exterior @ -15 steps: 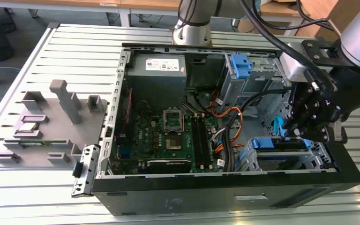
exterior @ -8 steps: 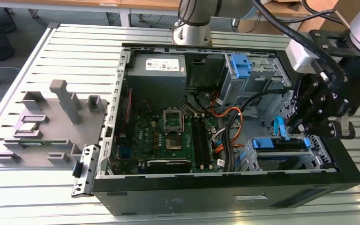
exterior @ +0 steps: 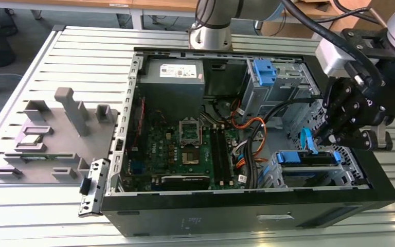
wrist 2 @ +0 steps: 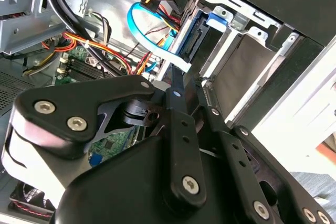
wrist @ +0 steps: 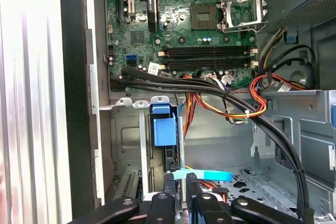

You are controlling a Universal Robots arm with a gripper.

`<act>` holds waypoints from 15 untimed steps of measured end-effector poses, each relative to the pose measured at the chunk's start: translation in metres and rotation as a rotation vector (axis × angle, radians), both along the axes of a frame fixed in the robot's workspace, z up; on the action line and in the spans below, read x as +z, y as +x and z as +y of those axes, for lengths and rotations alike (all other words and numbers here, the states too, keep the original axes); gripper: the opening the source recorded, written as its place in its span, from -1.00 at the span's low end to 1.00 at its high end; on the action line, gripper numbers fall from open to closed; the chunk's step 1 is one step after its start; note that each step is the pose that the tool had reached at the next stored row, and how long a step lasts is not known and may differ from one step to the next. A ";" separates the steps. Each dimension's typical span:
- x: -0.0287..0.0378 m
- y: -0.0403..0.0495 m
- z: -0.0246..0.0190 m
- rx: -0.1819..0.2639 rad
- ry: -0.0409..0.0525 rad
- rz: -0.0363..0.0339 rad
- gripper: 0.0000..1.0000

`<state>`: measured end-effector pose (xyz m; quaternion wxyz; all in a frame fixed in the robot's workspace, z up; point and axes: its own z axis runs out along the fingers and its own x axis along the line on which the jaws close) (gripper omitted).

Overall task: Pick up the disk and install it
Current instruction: 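Insert the second disk wire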

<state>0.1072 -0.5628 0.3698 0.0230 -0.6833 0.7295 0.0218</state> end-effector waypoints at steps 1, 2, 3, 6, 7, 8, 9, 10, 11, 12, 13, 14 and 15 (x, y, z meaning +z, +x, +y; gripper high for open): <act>0.0001 0.0000 0.0000 0.000 0.0000 0.0000 -0.53; 0.0003 0.0000 0.0000 0.000 -0.0001 0.0000 -0.53; 0.0004 0.0000 0.0000 0.000 0.0000 0.0000 -0.53; 0.0008 0.0000 0.0000 0.000 0.0000 0.0000 -0.53; 0.0008 0.0001 0.0000 0.000 0.0000 0.0001 -0.53; 0.0009 0.0008 0.0001 0.000 -0.0002 0.0001 -0.53; 0.0009 0.0017 0.0002 0.000 -0.0002 0.0001 -0.53; 0.0009 0.0034 0.0004 0.000 -0.0002 0.0001 -0.53; 0.0009 0.0059 0.0005 0.000 -0.0002 0.0001 -0.53; 0.0009 0.0084 0.0008 0.000 -0.0001 0.0001 -0.53; 0.0008 0.0112 0.0012 0.000 -0.0001 0.0001 -0.53; 0.0008 0.0140 0.0017 0.000 0.0000 0.0001 -0.53; 0.0007 0.0164 0.0023 0.000 0.0001 0.0001 -0.53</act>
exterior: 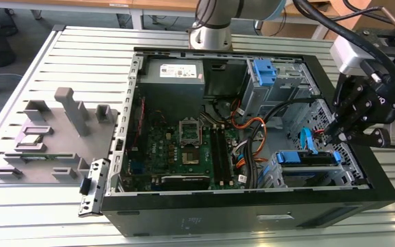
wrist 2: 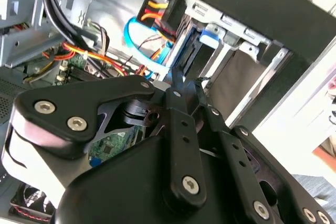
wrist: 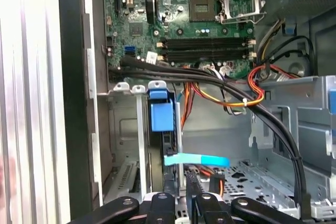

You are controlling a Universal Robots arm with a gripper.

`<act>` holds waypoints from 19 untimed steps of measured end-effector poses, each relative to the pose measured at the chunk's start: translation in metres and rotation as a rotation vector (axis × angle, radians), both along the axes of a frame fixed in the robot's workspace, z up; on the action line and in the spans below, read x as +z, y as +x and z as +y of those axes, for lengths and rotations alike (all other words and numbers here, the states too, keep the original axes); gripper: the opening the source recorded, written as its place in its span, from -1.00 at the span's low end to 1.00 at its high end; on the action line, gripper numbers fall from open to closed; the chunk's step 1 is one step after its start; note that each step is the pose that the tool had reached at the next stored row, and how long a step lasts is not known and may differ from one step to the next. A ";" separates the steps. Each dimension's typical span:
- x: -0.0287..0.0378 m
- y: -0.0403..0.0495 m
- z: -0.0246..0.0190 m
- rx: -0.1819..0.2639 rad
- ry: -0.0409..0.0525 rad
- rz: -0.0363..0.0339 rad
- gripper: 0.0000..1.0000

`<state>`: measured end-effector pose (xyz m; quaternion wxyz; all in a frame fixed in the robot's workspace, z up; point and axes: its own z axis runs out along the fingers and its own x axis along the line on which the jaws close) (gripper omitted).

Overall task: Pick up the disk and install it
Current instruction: 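Insert the second disk wire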

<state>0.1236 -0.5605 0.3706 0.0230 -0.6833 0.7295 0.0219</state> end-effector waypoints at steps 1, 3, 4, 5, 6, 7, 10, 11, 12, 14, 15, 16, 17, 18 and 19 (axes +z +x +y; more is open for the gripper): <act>0.0000 0.0024 0.0010 0.000 -0.0001 0.0000 -0.53; -0.0001 0.0058 0.0031 0.000 -0.0001 0.0000 -0.53; -0.0001 0.0071 0.0042 0.000 -0.0001 0.0001 -0.53; 0.0000 0.0085 0.0054 0.000 -0.0002 0.0000 -0.53; -0.0001 0.0100 0.0067 0.000 -0.0002 0.0000 -0.53; -0.0002 0.0114 0.0078 0.001 -0.0001 0.0000 -0.53; -0.0007 0.0166 0.0111 0.001 -0.0002 0.0000 -0.53; -0.0011 0.0186 0.0122 0.001 -0.0001 0.0000 -0.53; -0.0014 0.0207 0.0132 0.001 -0.0001 0.0000 -0.53; -0.0025 0.0246 0.0147 0.001 0.0001 0.0000 -0.53; -0.0031 0.0265 0.0154 0.001 0.0001 0.0000 -0.53; -0.0037 0.0284 0.0161 0.001 0.0000 0.0000 -0.53; -0.0041 0.0303 0.0169 0.001 -0.0001 0.0001 -0.53; -0.0045 0.0320 0.0176 0.001 -0.0002 0.0000 -0.53; -0.0048 0.0336 0.0183 0.001 -0.0002 0.0000 -0.53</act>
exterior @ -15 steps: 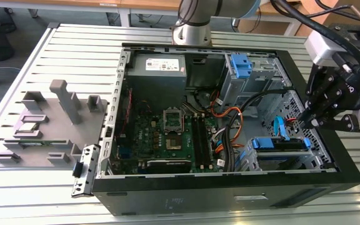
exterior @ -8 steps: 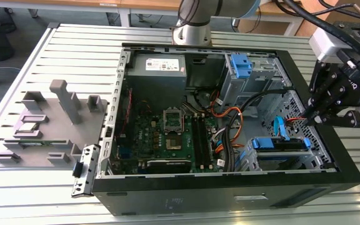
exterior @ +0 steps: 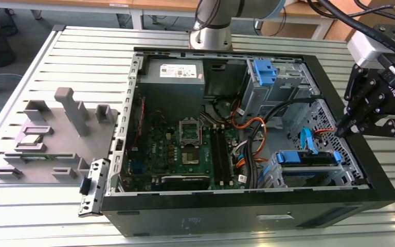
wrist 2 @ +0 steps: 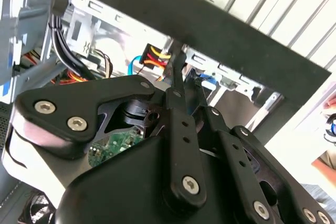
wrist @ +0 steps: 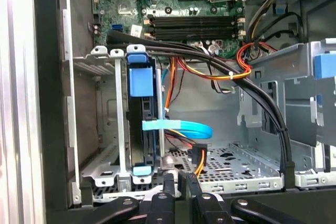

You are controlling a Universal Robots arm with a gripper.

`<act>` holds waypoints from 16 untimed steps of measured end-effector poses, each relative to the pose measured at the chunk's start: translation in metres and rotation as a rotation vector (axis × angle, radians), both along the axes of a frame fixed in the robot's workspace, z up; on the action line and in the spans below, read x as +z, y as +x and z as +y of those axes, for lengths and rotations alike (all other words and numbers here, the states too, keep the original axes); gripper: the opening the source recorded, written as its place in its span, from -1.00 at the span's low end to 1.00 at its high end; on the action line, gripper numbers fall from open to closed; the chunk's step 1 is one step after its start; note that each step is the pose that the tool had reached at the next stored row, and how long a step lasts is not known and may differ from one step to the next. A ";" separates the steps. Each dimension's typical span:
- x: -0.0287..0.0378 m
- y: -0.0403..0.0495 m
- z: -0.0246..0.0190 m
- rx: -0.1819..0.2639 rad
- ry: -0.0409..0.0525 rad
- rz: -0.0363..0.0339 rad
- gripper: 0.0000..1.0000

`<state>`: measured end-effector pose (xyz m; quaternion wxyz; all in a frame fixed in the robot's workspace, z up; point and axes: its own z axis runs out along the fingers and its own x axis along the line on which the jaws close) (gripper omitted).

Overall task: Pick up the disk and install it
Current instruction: 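Insert the second disk wire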

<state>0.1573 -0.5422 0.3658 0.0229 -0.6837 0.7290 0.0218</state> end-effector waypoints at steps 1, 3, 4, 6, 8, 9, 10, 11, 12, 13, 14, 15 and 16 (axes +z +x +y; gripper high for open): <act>-0.0003 0.0017 0.0008 0.000 0.0000 0.0000 -0.53; -0.0009 0.0050 0.0024 0.000 0.0000 0.0001 -0.53; -0.0012 0.0062 0.0033 0.000 -0.0001 0.0001 -0.53; -0.0021 0.0076 0.0055 0.001 0.0000 0.0002 -0.53; -0.0028 0.0082 0.0081 0.001 0.0001 0.0002 -0.53; -0.0031 0.0083 0.0095 0.002 0.0001 0.0002 -0.53; -0.0036 0.0085 0.0108 0.002 0.0002 0.0002 -0.53; -0.0042 0.0085 0.0118 0.003 0.0001 0.0002 -0.53; -0.0049 0.0086 0.0127 0.004 -0.0001 0.0001 -0.53; -0.0058 0.0086 0.0134 0.004 -0.0006 0.0002 -0.53; -0.0068 0.0086 0.0138 0.005 -0.0014 0.0004 -0.53; -0.0077 0.0086 0.0141 0.006 -0.0028 0.0009 -0.53; -0.0084 0.0087 0.0143 0.007 -0.0058 0.0020 -0.53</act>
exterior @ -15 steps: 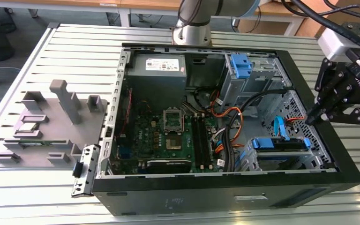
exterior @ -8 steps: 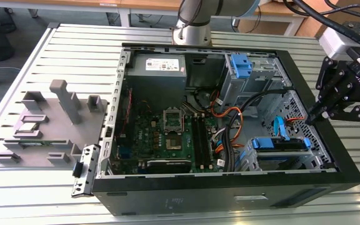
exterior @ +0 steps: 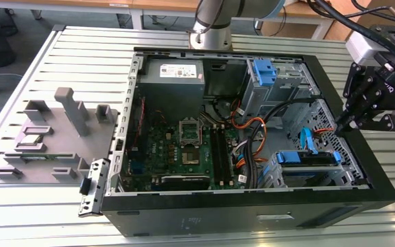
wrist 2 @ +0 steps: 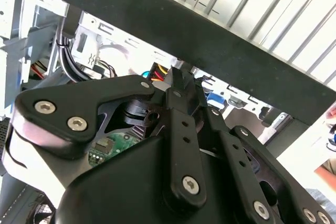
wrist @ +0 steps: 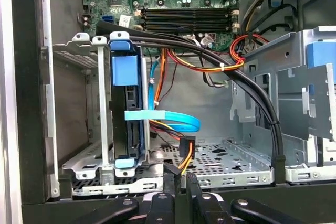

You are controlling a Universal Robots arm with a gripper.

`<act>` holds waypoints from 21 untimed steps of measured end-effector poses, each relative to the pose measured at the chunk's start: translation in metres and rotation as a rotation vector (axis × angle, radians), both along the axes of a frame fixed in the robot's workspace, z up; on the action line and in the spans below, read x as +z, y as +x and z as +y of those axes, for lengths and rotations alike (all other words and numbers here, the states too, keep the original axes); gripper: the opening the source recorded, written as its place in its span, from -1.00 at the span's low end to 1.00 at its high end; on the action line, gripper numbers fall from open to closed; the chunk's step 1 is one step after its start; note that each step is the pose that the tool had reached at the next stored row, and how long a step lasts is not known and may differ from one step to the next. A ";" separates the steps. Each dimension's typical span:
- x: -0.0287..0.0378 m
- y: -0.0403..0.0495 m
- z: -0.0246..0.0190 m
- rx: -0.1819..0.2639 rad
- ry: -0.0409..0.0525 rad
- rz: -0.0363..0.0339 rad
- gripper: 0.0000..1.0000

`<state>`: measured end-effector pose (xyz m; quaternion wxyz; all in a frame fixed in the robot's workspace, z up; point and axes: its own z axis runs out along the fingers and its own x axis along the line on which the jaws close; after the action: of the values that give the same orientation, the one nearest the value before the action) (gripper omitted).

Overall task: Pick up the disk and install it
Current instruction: 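Insert the second disk wire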

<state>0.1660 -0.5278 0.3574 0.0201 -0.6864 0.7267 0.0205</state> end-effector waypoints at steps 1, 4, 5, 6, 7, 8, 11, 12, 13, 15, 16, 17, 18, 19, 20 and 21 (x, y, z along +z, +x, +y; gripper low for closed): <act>-0.0006 0.0000 0.0001 0.001 -0.0036 0.0022 -0.53; -0.0025 0.0000 0.0003 0.004 -0.0197 0.0101 -0.53; -0.0031 0.0000 0.0003 0.005 -0.0251 0.0125 -0.53; -0.0037 0.0000 0.0003 0.006 -0.0305 0.0149 -0.53; -0.0043 0.0001 0.0004 0.008 -0.0355 0.0174 -0.53; -0.0047 0.0001 0.0004 0.009 -0.0390 0.0194 -0.53; -0.0058 0.0001 0.0006 0.011 -0.0465 0.0242 -0.53; -0.0063 0.0001 0.0006 0.012 -0.0492 0.0263 -0.53; -0.0067 0.0001 0.0007 0.013 -0.0514 0.0280 -0.53; -0.0071 0.0001 0.0008 0.015 -0.0545 0.0297 -0.53; -0.0072 0.0001 0.0008 0.016 -0.0560 0.0300 -0.53; -0.0074 0.0001 0.0008 0.017 -0.0576 0.0305 -0.53; -0.0075 0.0001 0.0008 0.019 -0.0607 0.0311 -0.53; -0.0081 0.0001 0.0008 0.020 -0.0642 0.0321 -0.53; -0.0083 0.0001 0.0008 0.022 -0.0687 0.0330 -0.53; -0.0086 0.0001 0.0008 0.024 -0.0744 0.0338 -0.53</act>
<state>0.1660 -0.5271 0.3489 -0.0179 -0.6947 0.7190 0.0053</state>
